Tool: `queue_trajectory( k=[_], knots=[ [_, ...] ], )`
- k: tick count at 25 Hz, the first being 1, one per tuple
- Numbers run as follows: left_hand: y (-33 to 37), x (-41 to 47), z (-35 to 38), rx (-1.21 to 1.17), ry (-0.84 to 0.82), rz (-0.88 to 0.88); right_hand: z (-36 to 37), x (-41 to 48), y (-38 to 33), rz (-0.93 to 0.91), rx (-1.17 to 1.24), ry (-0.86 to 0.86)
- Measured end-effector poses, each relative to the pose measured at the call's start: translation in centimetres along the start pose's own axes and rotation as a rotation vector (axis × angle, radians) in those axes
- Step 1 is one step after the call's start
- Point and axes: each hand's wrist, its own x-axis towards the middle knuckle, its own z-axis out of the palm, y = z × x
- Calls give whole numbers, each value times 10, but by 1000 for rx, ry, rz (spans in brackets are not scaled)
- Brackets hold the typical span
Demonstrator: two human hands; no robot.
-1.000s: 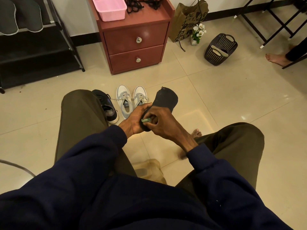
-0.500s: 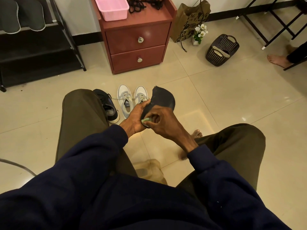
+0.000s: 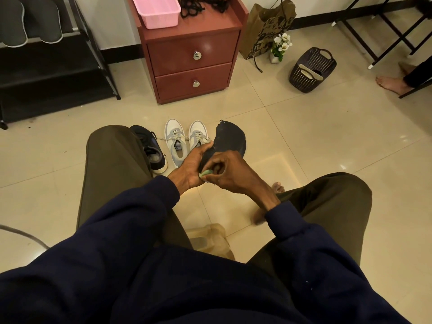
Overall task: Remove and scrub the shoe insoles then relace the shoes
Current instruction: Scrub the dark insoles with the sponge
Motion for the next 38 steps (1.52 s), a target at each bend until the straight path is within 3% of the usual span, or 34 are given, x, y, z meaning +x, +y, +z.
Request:
queue_trajectory(
  k=[3, 5, 6, 9, 11, 15, 18, 20, 23, 24, 27, 29, 34, 37, 38],
  knots=[
    [-1, 1, 2, -25, 3, 4, -12, 4, 22, 95, -300, 217],
    [-1, 4, 2, -72, 2, 26, -11, 4, 28, 117, -348, 349],
    [-1, 5, 2, -75, 9, 26, -8, 3, 26, 81, -307, 339],
    [-1, 5, -1, -50, 15, 4, -2, -3, 7, -38, -117, 55],
    [-1, 4, -2, -56, 16, 13, -7, -3, 7, -40, -99, -22],
    [-3, 8, -2, -72, -53, -16, -22, 2, 36, 115, -343, 300],
    [-9, 3, 4, -11, -118, -72, -24, 3, 46, 195, -325, 505],
    [-10, 2, 5, 42, -126, -72, -19, 2, 38, 117, -192, 442],
    [-10, 3, 4, 74, -108, -79, -8, -1, 22, 16, -64, 132],
    [-10, 4, 4, 72, -101, -93, -7, 1, 23, 17, -127, 157],
    [-11, 1, 6, -4, -168, -155, -24, 10, 45, 136, -373, 464],
    [-11, 2, 7, -8, -202, -206, -33, 9, 56, 179, -374, 548],
    [-13, 7, 7, 31, -197, -188, -17, 2, 46, 24, -187, 210],
    [-14, 13, 5, -12, -208, -211, -23, 3, 58, 116, -343, 348],
    [-16, 15, 2, -12, -216, -221, -26, 1, 60, 141, -333, 316]
  ],
)
